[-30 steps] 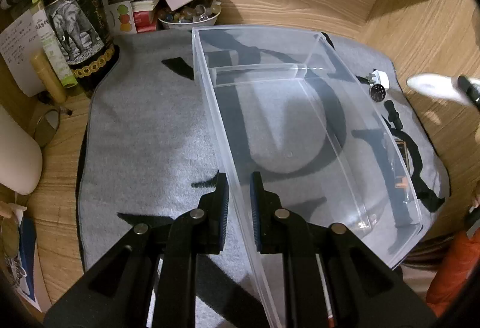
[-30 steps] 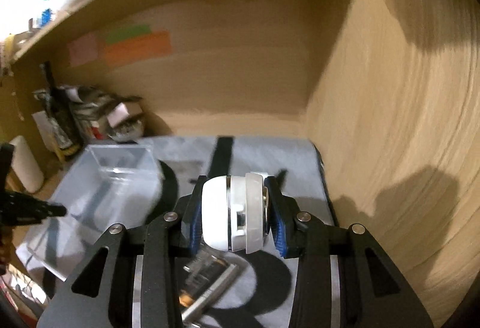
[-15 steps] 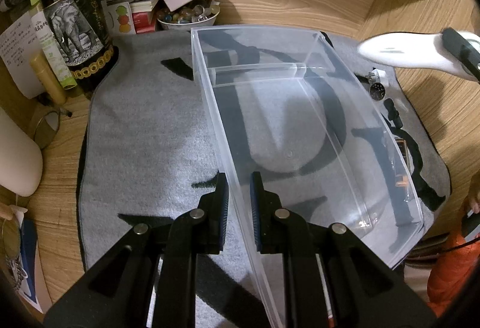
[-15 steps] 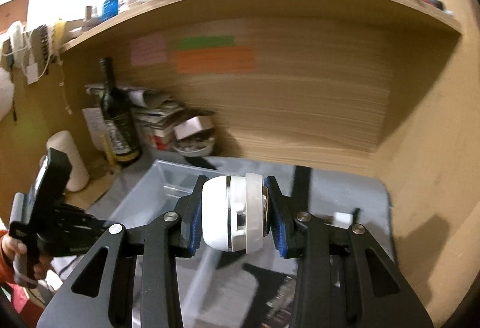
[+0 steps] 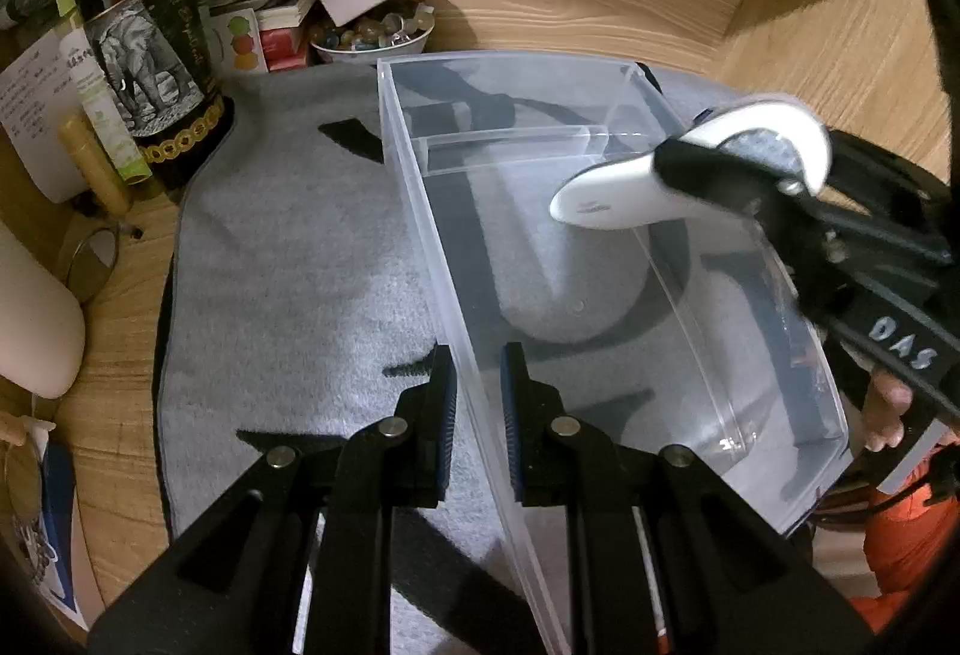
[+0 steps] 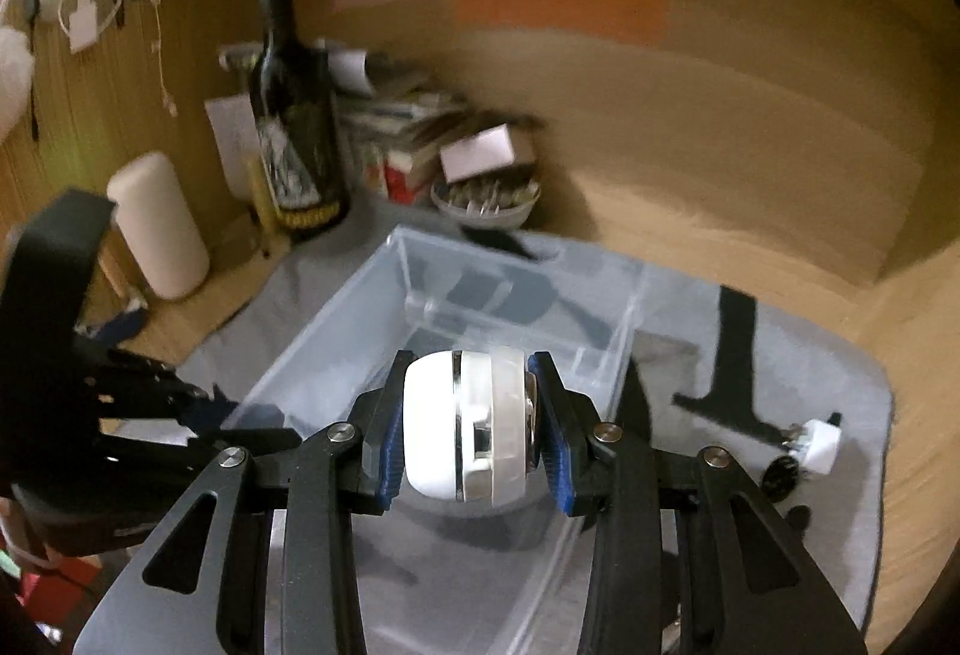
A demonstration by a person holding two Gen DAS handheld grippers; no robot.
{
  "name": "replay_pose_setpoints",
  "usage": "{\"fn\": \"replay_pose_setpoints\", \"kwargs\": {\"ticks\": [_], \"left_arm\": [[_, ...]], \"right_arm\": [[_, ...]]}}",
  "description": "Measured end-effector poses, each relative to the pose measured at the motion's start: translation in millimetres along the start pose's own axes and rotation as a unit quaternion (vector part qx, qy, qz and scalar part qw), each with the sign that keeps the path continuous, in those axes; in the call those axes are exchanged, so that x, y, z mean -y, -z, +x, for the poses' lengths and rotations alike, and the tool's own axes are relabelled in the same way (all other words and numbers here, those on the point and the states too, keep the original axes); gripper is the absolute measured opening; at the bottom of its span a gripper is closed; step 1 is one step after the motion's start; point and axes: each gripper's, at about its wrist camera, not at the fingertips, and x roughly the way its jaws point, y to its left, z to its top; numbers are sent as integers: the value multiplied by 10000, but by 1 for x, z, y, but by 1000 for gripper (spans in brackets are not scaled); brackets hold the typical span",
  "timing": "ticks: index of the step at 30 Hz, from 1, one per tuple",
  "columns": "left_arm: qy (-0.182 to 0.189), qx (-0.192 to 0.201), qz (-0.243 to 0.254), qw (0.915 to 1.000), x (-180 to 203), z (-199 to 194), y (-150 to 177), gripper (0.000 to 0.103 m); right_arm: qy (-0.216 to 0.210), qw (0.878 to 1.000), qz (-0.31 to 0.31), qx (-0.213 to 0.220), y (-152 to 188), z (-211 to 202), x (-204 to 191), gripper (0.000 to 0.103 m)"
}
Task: Organize rigid objects
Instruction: 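Carry the white device into the clear box with the right tool and release, then grasp the small black item on the mat with the right tool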
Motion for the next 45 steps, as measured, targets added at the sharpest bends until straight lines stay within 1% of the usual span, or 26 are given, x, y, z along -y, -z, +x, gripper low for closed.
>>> {"fn": "replay_pose_setpoints", "kwargs": {"ticks": [3,10,13,15,16,18,19,20,23,24,26,28,32,38,42,45], "left_arm": [[7,16,16,10000,0,-1,0,15],[32,32,14,10000,0,-1,0,15],[22,33,17,10000,-1,-1,1,15],[23,34,24,10000,-1,-1,1,15],[11,35,33,10000,0,-1,1,15],[-3,38,45,10000,0,-1,1,15],[-9,41,48,10000,0,-1,1,15],[-14,43,46,10000,0,-1,1,15],[-17,41,37,10000,0,0,1,15],[-19,39,37,10000,1,0,0,15],[-22,38,36,10000,1,0,0,15],[-22,39,37,10000,1,0,0,15],[-45,41,36,10000,1,-1,0,15],[-100,38,49,9999,3,-1,1,15],[-117,39,38,9999,4,-1,1,15],[-117,39,31,9999,4,-1,1,15]], "right_arm": [[-52,9999,-48,-149,1,7,-1,34],[-224,9959,-268,-838,2,30,-6,34],[-247,9937,-379,-1024,6,36,-10,35],[-269,9932,-413,-1051,7,36,-11,34],[-275,9933,-415,-1040,8,36,-11,35],[-264,9938,-396,-1001,7,33,-10,40],[-261,9946,-372,-931,7,32,-9,48],[-254,9954,-340,-858,7,29,-8,53],[-258,9967,-300,-704,6,18,-6,53],[-233,9963,-271,-782,5,16,-5,54],[-136,9975,-255,-644,4,7,-2,59],[-24,9985,-225,-497,2,-4,4,63],[294,9993,-104,-188,-1,-27,23,65],[754,9967,294,52,-1,-53,64,67],[1057,9926,587,76,4,-63,93,67],[1312,9880,813,3,10,-64,116,67]]}}
